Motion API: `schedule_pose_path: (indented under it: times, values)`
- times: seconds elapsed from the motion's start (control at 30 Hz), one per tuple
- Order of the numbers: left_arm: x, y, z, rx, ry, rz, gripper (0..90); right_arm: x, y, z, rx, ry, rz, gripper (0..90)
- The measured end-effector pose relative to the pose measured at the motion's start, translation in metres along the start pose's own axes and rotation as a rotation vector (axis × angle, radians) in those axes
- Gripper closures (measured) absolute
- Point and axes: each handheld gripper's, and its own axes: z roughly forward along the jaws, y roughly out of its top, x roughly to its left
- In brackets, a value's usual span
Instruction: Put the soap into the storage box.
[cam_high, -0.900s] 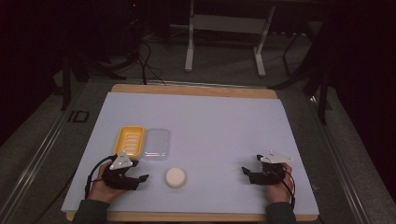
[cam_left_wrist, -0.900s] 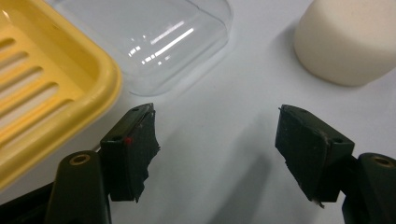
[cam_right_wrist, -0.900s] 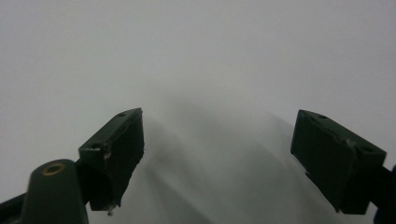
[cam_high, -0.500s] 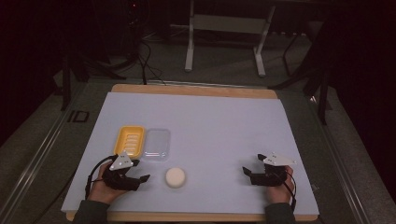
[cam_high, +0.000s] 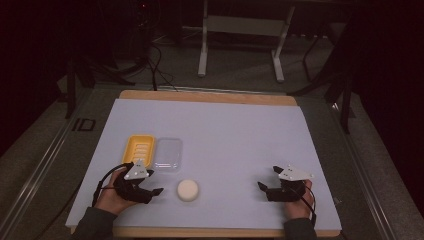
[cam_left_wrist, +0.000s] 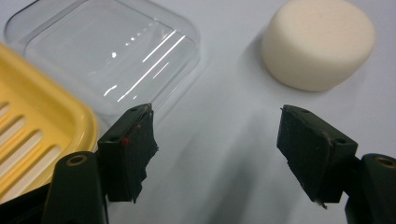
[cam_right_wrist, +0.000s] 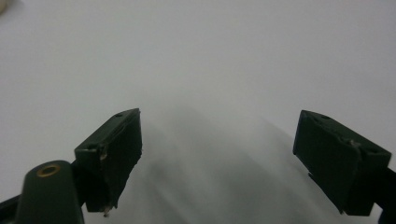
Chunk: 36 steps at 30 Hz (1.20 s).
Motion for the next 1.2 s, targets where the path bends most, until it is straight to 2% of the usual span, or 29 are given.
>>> schedule_pose_path:
  times: [0.2,0.57,0.73,0.77,0.9,1.1,1.2]
  values:
    - [-0.003,0.010,0.001,0.018,-0.018,0.044,27.9,-0.001,-0.001,-0.001,-0.018,-0.007,0.010,15.4]
    - [-0.005,0.028,0.002,0.058,-0.051,0.124,27.0,0.000,-0.001,-0.002,-0.020,-0.015,0.008,15.4]
    - [-0.008,0.040,0.002,0.109,-0.042,0.181,26.2,0.001,-0.001,-0.002,-0.019,-0.016,0.008,15.4]
    - [-0.008,0.040,0.002,0.109,-0.042,0.181,26.2,0.001,-0.001,-0.002,-0.019,-0.016,0.008,15.4]
    - [-0.011,0.049,0.004,0.154,-0.056,0.224,25.5,0.000,-0.001,-0.002,-0.021,-0.017,0.011,15.4]
    - [-0.014,0.056,0.007,0.179,-0.064,0.256,24.7,0.000,-0.001,-0.002,-0.018,-0.021,0.010,15.4]
    - [-0.016,0.062,0.009,0.197,-0.083,0.283,24.7,0.000,-0.001,-0.002,-0.020,-0.023,0.011,15.4]
